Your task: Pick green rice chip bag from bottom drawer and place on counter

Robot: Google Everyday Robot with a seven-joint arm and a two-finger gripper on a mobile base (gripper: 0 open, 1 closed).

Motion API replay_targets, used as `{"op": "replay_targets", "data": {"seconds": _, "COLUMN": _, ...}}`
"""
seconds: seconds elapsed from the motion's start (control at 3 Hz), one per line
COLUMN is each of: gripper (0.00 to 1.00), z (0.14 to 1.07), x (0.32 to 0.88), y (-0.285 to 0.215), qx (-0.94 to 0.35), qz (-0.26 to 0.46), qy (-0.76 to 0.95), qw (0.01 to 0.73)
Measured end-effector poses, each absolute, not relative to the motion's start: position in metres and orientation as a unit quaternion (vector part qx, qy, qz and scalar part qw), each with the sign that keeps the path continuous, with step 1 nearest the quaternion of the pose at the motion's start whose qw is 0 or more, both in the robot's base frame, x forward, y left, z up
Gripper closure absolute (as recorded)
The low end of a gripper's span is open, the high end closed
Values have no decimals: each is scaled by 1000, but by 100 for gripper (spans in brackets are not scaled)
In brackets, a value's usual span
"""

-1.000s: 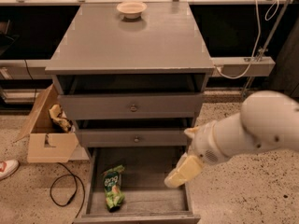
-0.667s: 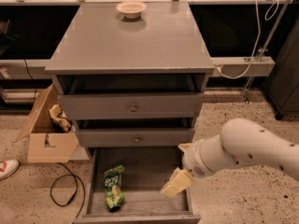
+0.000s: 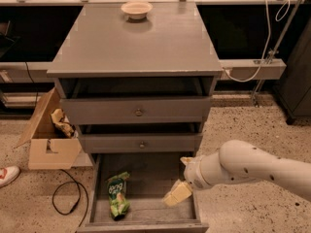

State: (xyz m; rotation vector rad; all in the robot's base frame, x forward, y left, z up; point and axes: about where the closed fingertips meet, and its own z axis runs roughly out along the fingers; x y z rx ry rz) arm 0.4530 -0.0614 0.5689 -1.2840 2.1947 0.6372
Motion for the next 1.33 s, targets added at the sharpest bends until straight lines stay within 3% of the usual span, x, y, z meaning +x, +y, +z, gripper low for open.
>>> {"op": "replay_targets", "data": {"seconds": 0.33, "gripper": 0, "z": 551, "x": 455, "y": -60, "qx": -464, "qz": 243, "qy": 813, "qw": 254}}
{"op": "replay_targets", "data": {"seconds": 1.33, "gripper": 0, "z": 375, "x": 508, "y": 10, "qx": -451, "qz": 302, "qy": 788, "qw": 291}}
